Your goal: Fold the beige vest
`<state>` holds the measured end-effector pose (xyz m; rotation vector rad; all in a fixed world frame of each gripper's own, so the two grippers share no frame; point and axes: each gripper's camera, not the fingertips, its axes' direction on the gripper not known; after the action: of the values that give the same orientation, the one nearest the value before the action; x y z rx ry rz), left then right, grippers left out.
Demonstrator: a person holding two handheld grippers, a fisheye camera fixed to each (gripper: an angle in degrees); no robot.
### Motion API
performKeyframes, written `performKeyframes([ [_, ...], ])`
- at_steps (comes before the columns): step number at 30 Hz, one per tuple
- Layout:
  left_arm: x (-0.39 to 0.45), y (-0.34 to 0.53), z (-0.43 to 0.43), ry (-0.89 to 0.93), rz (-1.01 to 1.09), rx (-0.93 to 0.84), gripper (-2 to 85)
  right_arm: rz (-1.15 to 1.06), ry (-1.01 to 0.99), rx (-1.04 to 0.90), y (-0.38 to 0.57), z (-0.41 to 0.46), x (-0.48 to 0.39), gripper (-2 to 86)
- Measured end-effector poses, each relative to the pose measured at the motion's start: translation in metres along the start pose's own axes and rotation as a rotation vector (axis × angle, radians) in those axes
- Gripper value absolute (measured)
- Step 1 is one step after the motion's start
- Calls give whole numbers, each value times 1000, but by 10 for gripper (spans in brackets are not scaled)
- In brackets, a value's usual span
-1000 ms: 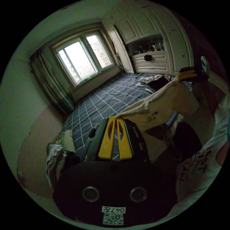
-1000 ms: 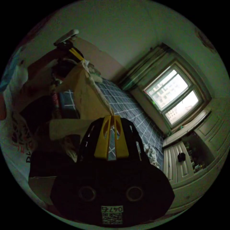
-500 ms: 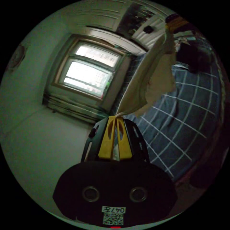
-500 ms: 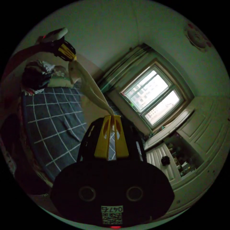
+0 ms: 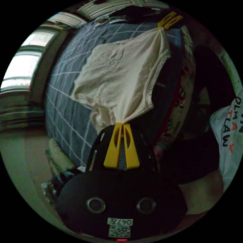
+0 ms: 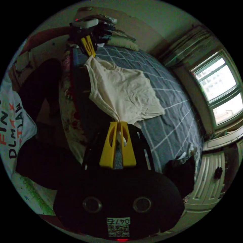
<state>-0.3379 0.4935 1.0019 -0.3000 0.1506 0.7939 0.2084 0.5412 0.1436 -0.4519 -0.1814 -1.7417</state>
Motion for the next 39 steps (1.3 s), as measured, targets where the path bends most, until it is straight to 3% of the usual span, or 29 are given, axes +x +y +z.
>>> performKeyframes([
  [7, 8, 26, 52, 18, -34, 16, -4, -1, -79, 13, -8, 51, -35, 7],
  [13, -12, 62, 69, 13, -191, 82, 20, 17, -149, 24, -19, 85, -35, 31],
  [18, -38, 131, 77, 36, -474, 236, 19, 96, -176, 55, -20, 93, -28, 45],
  [21, -74, 162, 92, 30, -724, 234, 0, 187, -187, 284, -37, 71, -10, 39],
  [24, -114, 174, 118, 57, -927, 190, -2, 140, -193, 398, -109, 70, 2, 40],
  [27, -148, 190, 154, 157, -1146, 270, 7, 89, -229, 463, -202, 92, 9, 36],
  [30, -167, 196, 198, 277, -1176, 263, 40, 57, -241, 405, -292, 137, 12, 29],
  [33, -173, 202, 225, 221, -1163, 182, 57, 16, -230, 296, -366, 192, 12, 29],
  [37, -190, 215, 245, 250, -1190, 216, 51, -80, -278, 139, -438, 267, 4, 36],
  [39, -197, 215, 264, 394, -1141, 242, 22, -113, -317, 97, -458, 292, -1, 38],
])
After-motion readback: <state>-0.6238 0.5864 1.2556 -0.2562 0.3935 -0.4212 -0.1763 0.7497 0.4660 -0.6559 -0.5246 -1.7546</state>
